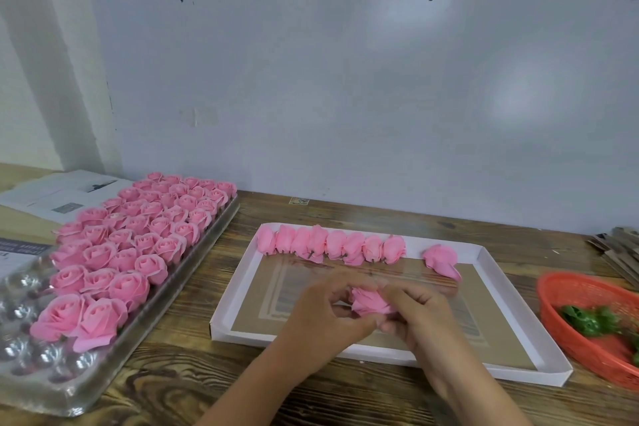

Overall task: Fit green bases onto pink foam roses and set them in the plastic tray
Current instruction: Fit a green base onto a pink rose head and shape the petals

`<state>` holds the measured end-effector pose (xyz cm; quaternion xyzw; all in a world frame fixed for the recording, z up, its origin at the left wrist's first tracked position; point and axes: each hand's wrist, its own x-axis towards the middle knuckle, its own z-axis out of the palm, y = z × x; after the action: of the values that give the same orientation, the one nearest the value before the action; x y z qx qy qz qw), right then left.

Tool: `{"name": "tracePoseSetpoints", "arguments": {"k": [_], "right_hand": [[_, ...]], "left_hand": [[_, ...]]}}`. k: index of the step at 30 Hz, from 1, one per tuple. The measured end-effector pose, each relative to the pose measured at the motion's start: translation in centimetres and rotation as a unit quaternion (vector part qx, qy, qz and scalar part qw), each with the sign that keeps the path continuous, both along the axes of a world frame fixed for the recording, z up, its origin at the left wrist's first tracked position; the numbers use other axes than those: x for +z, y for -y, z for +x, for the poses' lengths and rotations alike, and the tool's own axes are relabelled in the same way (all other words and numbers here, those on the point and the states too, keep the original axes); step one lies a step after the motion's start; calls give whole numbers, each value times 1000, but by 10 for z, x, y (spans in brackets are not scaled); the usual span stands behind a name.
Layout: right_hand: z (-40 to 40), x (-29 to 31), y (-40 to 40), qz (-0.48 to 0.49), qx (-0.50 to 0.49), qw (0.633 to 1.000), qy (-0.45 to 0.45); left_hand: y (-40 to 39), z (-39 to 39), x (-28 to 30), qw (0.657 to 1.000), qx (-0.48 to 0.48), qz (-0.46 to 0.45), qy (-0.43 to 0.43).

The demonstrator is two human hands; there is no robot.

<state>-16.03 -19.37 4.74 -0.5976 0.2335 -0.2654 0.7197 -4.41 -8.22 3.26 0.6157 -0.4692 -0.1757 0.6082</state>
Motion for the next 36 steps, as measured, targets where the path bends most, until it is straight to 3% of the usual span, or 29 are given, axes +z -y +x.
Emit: {"name": "tracePoseSetpoints", "arguments": {"k": [11, 14, 17, 20, 23, 25, 28, 30, 36], "right_hand": [[-2, 3, 1, 14, 19, 999, -28], [-5, 8, 2, -42, 15, 996, -83], [-18, 20, 21, -159, -88, 977, -111], [-58, 37, 65, -261, -242, 928, -111], [-108, 40, 128, -363, -333, 816, -301], [-130, 35, 165, -330, -306, 784, -429], [-140, 19, 191, -342, -168, 737, -558], [-140, 7, 197, -368, -126, 728, -565], [-143, 8, 208, -405, -149, 704, -564]], "left_hand": [[-2, 0, 0, 1000, 19, 6, -12], [-2, 0, 1, 999, 28, 8, -24], [-3, 1, 3, 999, 28, 9, -44], [-4, 1, 6, 997, 38, 12, -63], [-3, -3, 7, 996, 47, 18, -73], [-4, -7, 8, 996, 43, 22, -79], [-4, -9, 9, 995, 32, 31, -89], [-5, -9, 9, 995, 30, 34, -92], [-5, -9, 8, 994, 29, 41, -96]]}}
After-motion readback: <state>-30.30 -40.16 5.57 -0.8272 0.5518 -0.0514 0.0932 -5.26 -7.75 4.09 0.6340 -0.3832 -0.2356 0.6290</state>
